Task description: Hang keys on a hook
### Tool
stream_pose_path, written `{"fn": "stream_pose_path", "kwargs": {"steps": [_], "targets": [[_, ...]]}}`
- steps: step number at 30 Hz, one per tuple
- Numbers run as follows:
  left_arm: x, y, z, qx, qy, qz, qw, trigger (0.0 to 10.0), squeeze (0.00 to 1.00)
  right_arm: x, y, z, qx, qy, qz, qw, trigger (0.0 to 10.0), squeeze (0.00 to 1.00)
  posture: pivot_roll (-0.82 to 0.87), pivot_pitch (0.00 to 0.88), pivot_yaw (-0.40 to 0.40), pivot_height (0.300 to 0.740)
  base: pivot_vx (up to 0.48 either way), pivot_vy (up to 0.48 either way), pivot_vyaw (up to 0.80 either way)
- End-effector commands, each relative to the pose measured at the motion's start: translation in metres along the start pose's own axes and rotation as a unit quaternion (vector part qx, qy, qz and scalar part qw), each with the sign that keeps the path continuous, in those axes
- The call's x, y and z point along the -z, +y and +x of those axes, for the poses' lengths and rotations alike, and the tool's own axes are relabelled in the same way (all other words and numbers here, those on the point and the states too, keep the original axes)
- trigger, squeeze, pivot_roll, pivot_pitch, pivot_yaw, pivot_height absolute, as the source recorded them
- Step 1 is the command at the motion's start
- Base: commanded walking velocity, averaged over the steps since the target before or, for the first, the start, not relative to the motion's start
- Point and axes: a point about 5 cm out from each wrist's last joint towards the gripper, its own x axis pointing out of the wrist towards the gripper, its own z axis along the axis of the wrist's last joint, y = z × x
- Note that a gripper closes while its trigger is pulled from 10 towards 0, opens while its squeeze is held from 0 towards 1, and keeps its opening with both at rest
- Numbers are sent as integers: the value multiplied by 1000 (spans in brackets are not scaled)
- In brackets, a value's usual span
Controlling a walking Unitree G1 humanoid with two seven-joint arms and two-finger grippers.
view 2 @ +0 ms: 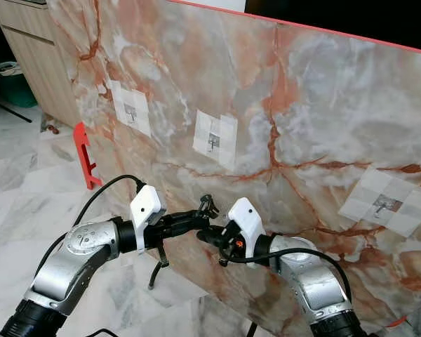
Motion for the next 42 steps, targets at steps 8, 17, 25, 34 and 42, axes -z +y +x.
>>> {"fn": "stream_pose_path", "kwargs": {"steps": [8,17,25,34,42], "targets": [[5,6,-7,-11,25,19,999,10000,0,-2,-17,-12,40,20,-24,999,0,0,-119,0,-79,740,0,0,0],[10,9,-13,-20,46,24,998,10000,0,-1,-26,-19,58,30,-31,997,0,0,-120,0,-78,740,0,0,0],[20,10,-18,-25,80,32,996,10000,0,-1,-33,-27,73,35,-34,996,0,0,-119,0,-80,740,0,0,0],[21,10,-18,-26,83,31,996,10000,0,-2,-37,-33,78,34,-37,996,0,0,-119,0,-80,740,0,0,0],[25,10,-20,-26,96,34,994,10000,0,-4,-40,-36,81,26,-35,996,0,0,-120,0,-78,740,0,0,0]]}}
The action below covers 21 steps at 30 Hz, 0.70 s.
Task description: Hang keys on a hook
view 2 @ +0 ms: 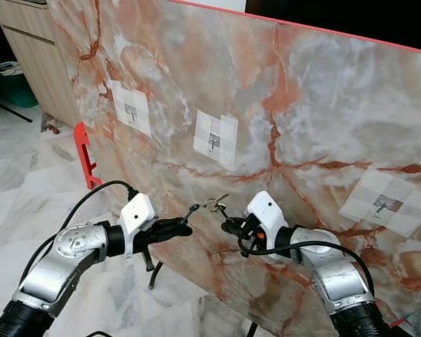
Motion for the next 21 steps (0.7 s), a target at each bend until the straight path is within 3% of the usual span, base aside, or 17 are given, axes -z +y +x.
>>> {"fn": "stream_pose_path", "kwargs": {"steps": [1,21], "targets": [[5,0,-2,0,19,9,1000,10000,0,-4,-13,-10,28,-8,1,1000,0,0,-120,0,-78,740,0,0,0],[10,-2,1,6,37,17,999,10000,0,-9,-12,-9,22,-31,10,999,0,0,-119,0,-79,740,0,0,0]]}}
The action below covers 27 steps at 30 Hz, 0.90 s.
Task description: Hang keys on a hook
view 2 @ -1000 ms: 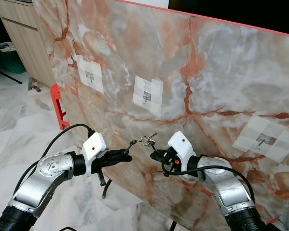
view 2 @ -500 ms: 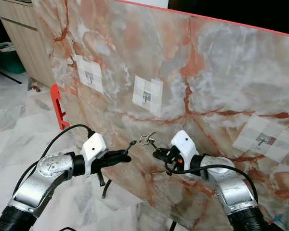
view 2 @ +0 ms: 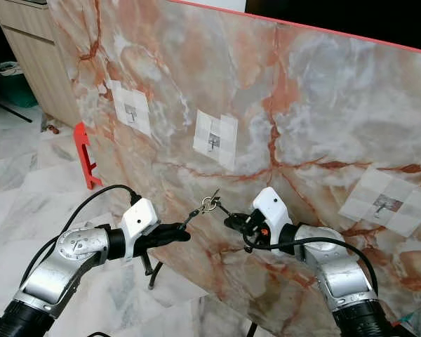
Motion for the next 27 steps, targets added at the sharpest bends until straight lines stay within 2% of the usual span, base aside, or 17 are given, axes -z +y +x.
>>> {"fn": "stream_pose_path", "kwargs": {"steps": [1,12,16,17,18,20,21,27], "targets": [[3,0,-1,1,12,11,1000,10000,0,-7,-7,-6,15,-18,-2,1000,0,0,-119,0,-79,740,0,0,0],[4,3,2,-10,18,22,1000,10000,0,-5,1,-6,-12,-17,-5,1000,0,0,-124,0,-81,740,0,0,0],[3,3,2,-11,17,25,999,10000,0,-5,11,-2,-45,-18,-7,999,0,0,-119,0,-80,740,0,0,0],[2,4,2,-12,16,26,999,10000,0,-4,12,-2,-48,-17,-9,999,3373,0,-119,0,-80,740,0,0,0],[2,4,2,-13,16,26,999,10000,0,-4,13,-1,-49,-15,-13,999,4824,0,-118,0,-80,740,0,0,0],[2,4,1,-13,16,26,999,10000,0,-4,13,-1,-48,-14,-13,999,4824,0,-118,0,-80,740,0,0,0],[2,4,1,-14,15,26,999,10000,0,-2,14,0,-48,-12,-10,999,10000,0,-117,0,-80,740,0,0,0],[1,4,2,-14,15,27,999,10000,0,-3,15,1,-53,-13,-11,998,10000,0,-117,0,-85,740,0,0,0]]}}
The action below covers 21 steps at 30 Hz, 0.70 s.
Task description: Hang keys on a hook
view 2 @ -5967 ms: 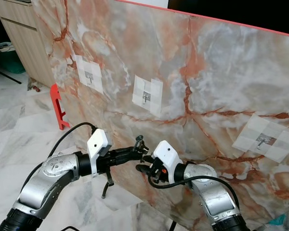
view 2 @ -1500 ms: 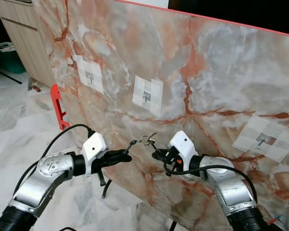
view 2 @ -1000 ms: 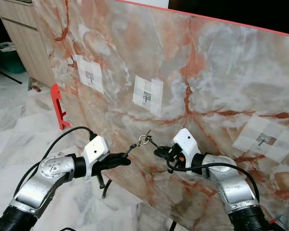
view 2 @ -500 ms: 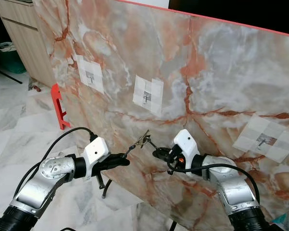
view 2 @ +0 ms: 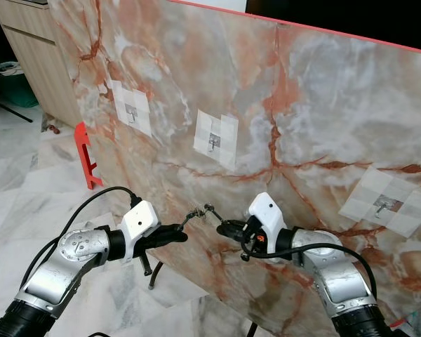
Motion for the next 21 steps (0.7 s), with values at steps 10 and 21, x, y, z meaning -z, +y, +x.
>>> {"fn": "stream_pose_path", "kwargs": {"steps": [10,21], "targets": [[-2,1,-1,-2,0,14,1000,10000,0,-6,-4,0,12,-4,-15,1000,10000,0,-117,0,-89,740,0,0,0],[11,1,-1,-17,6,-8,1000,10000,1000,-10,-5,0,22,-12,-16,1000,10000,0,-125,0,-82,740,0,0,0]]}}
